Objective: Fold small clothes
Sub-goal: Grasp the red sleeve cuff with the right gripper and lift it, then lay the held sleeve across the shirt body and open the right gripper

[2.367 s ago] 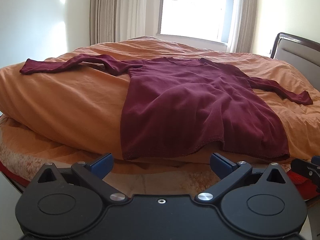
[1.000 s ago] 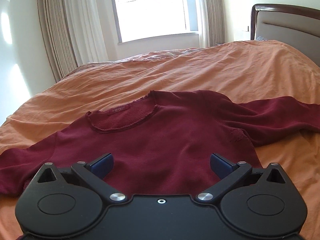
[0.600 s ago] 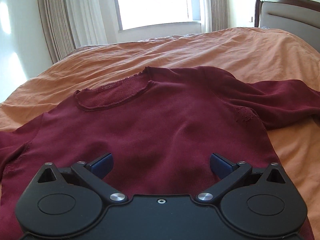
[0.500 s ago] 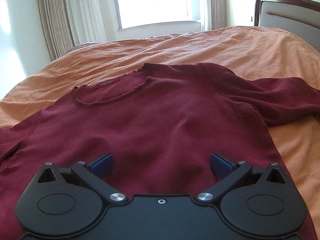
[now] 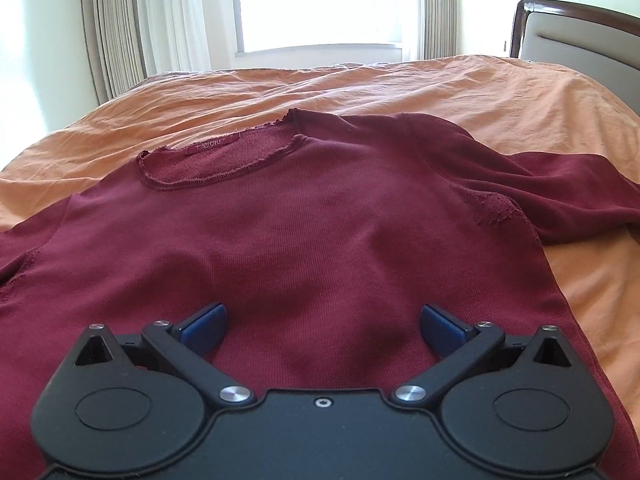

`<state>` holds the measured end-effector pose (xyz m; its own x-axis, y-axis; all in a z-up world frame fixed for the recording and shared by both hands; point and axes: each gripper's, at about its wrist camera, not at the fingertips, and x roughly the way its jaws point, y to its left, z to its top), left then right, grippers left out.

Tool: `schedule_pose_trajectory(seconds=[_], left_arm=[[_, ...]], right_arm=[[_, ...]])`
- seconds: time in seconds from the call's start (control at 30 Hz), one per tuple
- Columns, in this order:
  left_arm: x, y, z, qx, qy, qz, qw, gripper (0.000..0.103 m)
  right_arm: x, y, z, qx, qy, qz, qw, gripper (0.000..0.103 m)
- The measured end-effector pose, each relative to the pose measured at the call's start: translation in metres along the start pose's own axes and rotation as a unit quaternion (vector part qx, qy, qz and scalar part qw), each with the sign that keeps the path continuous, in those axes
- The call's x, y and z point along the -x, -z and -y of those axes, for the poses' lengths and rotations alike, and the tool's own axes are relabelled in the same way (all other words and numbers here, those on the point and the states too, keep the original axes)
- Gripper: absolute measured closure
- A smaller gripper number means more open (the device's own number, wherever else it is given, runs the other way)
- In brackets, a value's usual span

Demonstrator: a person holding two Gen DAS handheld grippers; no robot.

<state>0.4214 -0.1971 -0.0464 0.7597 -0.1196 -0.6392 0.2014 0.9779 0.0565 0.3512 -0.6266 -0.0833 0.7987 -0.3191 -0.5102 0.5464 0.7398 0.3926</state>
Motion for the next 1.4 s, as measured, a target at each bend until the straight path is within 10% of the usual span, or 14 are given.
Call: schedule_pose_trajectory(seconds=[0.2, 0.57, 0.83, 1.03, 1.4], left_arm=[[0.0, 0.004, 0.0, 0.004, 0.001, 0.007, 1.0, 0.0], [-0.001, 0.005, -0.001, 0.004, 0.002, 0.008, 1.0, 0.0], [-0.002, 0.003, 0.0, 0.003, 0.002, 0.004, 1.0, 0.0], [0.007, -0.023, -0.008, -0.009, 0.008, -0.026, 0.9996, 0.001], [0.095, -0.061, -0.082, 0.055, 0.016, 0.051, 0.997, 0.001]], right_arm=[[0.0, 0.0, -0.002, 0.0, 0.001, 0.004, 1.0, 0.001], [0.009, -0.006, 0.042, -0.142, -0.003, 0.045, 0.989, 0.064], [0.012, -0.011, 0.03, -0.108, 0.033, 0.051, 0.992, 0.094], [0.044, -0.028, -0.009, -0.02, 0.029, 0.088, 0.996, 0.096], [0.116, -0.049, -0.168, 0.152, -0.111, 0.158, 0.969, 0.096]])
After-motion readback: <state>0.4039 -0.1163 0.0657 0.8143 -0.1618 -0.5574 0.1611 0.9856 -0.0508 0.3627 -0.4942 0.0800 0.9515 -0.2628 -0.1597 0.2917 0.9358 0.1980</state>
